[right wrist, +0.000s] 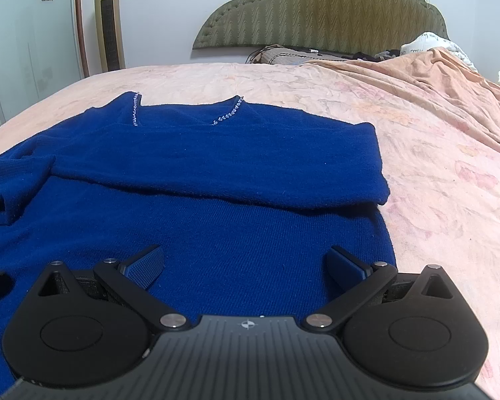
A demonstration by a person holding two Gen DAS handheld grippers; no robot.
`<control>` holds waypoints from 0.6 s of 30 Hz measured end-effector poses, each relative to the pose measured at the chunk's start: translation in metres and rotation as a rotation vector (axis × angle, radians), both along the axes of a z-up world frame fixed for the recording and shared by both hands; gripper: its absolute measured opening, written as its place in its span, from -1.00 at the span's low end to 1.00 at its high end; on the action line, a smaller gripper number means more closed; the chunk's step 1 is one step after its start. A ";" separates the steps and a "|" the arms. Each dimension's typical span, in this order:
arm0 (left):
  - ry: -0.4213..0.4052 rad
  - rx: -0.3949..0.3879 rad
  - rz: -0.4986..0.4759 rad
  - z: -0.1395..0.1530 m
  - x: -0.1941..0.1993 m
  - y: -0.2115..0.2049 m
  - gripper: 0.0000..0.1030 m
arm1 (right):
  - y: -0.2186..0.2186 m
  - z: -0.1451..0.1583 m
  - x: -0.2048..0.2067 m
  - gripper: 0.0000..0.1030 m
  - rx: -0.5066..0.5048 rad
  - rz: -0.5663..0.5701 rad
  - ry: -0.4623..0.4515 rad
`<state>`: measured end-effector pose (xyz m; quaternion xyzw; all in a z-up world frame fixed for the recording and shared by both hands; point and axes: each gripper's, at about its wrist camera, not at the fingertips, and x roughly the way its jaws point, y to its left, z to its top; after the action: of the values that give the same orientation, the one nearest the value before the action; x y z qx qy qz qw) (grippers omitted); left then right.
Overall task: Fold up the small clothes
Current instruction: 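Move both grippers toward the sweater hem to prepare the next fold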
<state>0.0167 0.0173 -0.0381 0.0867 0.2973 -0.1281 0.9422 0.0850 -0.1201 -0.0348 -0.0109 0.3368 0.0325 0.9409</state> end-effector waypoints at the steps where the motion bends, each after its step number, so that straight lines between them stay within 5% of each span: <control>1: 0.002 -0.014 -0.016 0.002 -0.003 0.002 0.64 | 0.000 0.000 0.000 1.00 0.000 0.000 0.000; 6: -0.011 -0.108 -0.025 0.012 -0.019 0.027 0.65 | 0.000 0.000 0.000 1.00 -0.002 0.004 0.001; 11: -0.068 -0.092 0.168 0.017 -0.021 0.070 0.65 | 0.001 0.002 -0.003 1.00 -0.003 0.011 -0.005; 18: -0.021 -0.119 0.398 0.006 -0.009 0.128 0.65 | 0.028 0.025 -0.025 1.00 0.053 0.093 -0.128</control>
<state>0.0078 0.1448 -0.0323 -0.0281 0.2904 0.0442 0.9555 0.0600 -0.0919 -0.0094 -0.0035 0.2742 0.0844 0.9580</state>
